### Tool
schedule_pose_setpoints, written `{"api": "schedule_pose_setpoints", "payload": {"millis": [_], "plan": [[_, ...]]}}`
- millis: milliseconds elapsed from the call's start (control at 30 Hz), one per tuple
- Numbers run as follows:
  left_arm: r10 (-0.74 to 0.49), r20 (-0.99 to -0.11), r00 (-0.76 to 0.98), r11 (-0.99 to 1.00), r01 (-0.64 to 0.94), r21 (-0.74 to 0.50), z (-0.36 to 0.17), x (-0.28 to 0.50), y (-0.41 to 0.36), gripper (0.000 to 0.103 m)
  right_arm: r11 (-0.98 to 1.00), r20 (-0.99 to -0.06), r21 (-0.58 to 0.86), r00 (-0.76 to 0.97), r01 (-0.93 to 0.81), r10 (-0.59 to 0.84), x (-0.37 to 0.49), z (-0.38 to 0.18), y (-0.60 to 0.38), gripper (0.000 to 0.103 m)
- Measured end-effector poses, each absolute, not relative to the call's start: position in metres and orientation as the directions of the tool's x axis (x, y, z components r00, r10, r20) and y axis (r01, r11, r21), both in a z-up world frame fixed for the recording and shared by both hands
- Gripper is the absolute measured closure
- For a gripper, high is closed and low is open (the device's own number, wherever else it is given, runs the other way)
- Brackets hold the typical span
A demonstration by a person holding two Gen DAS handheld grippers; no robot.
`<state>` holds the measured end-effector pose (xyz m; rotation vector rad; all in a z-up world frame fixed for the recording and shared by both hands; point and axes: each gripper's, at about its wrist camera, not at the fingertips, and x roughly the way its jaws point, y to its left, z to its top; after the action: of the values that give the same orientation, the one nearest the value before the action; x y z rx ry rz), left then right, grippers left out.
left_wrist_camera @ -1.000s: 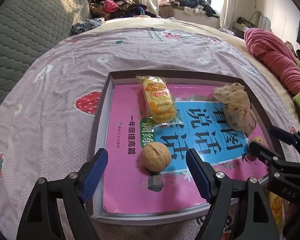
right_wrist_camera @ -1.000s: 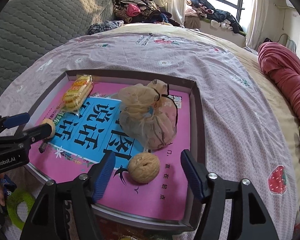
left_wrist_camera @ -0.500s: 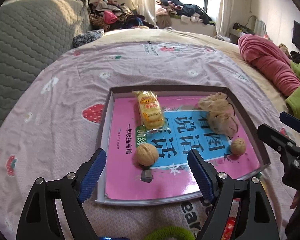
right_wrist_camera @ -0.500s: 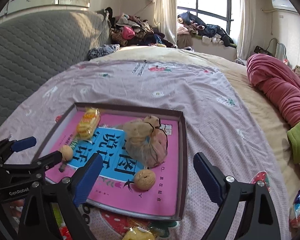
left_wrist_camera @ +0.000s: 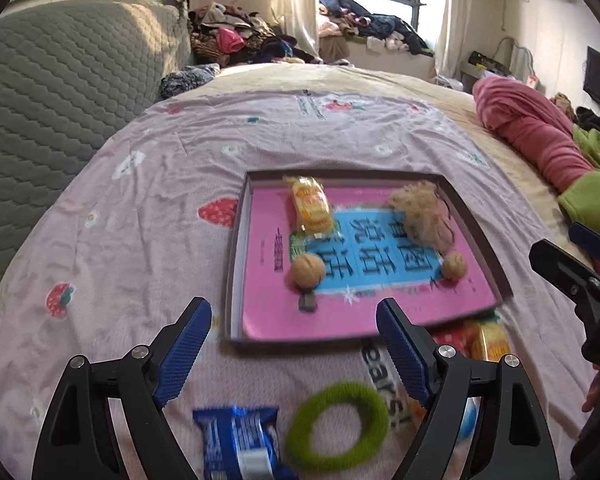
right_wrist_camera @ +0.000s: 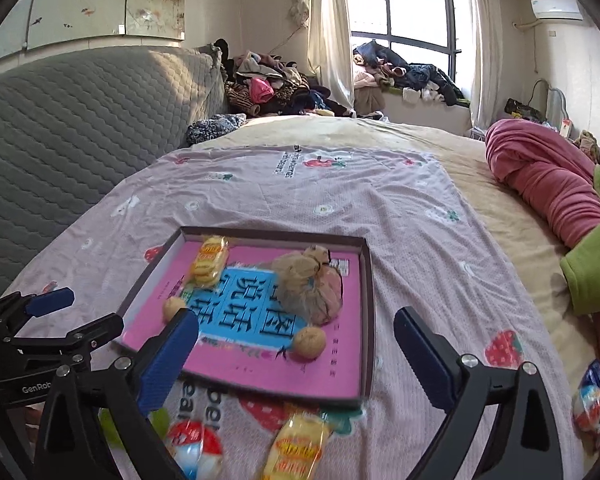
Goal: Organize objects
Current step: 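Withdraw both open tools back from the tray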
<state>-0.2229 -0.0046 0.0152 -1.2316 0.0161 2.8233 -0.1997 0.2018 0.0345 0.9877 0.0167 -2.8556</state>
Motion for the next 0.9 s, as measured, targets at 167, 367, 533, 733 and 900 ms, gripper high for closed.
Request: {"api": "schedule_pose_setpoints", "payload": {"millis": [167,367,533,733,900], "plan": [[0.049,-0.736,-0.675,-0.998,-0.057,-0.014,0.024,-0.198,-0.006,0.017,-0.994,-0.638,0.037,-0.763,0.102,-0.102,-0.182,0.038,0.203,0.003],[0.031,-0.723,-0.690,-0.998,-0.056,0.011,0.043,-0.171,-0.009,0.017,-0.995,-0.627,0.015,-0.774,0.103,-0.090,-0.160,0.055,0.198,0.001],[0.036,-0.717,-0.697,-0.998,-0.055,0.003,0.061,-0.152,-0.015,0.017,-0.994,-0.618,0.007,-0.781,0.108,-0.089,-0.141,0.071,0.190,0.001],[0.029,-0.703,-0.711,-0.999,-0.052,0.011,0.079,-0.131,-0.022,0.017,-0.992,-0.603,-0.002,-0.792,0.126,-0.100,-0.118,0.089,0.178,0.001],[0.021,-0.694,-0.719,-0.999,-0.042,0.013,0.090,-0.116,-0.029,0.017,-0.990,-0.587,-0.013,-0.802,0.140,-0.105,-0.102,0.102,0.168,0.001]]}}
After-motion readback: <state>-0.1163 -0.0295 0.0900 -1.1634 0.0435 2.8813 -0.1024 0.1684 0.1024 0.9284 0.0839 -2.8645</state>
